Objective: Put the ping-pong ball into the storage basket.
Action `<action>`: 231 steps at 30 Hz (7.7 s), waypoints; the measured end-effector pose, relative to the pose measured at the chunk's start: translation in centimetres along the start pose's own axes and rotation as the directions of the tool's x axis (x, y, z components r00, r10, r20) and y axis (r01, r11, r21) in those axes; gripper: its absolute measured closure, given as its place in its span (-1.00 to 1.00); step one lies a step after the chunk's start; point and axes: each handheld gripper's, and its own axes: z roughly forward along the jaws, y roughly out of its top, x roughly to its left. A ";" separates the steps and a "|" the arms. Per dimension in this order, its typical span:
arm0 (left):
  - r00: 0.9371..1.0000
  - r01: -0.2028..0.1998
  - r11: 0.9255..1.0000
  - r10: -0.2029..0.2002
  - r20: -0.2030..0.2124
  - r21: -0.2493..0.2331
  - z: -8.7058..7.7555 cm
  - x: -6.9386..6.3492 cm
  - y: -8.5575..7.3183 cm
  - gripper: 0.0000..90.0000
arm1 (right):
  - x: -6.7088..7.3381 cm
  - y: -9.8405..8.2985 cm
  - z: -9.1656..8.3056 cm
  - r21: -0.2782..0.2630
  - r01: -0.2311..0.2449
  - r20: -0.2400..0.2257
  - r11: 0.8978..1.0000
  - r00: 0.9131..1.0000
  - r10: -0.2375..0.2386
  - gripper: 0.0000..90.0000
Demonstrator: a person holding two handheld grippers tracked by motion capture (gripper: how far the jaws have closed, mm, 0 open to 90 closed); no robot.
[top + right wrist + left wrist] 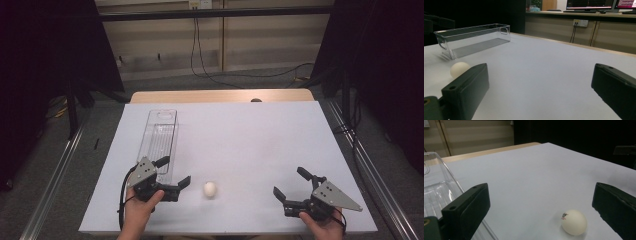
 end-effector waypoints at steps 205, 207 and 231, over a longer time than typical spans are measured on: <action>0.979 -0.057 0.872 -0.046 0.198 0.486 7.0 -2.7 -0.3 0.14 | 0.0 0.2 0.1 0.001 -0.004 -0.016 1.000 1.000 0.004 -0.95; 0.979 -0.061 0.873 -0.042 0.198 0.484 6.8 -2.6 -0.1 0.14 | 0.0 0.1 0.0 0.002 -0.004 -0.022 1.000 1.000 0.004 -0.95; 0.982 -0.013 0.878 -0.079 0.170 0.479 5.6 -1.1 2.8 0.14 | 0.0 0.1 0.0 -0.001 -0.007 -0.018 1.000 1.000 0.007 -0.95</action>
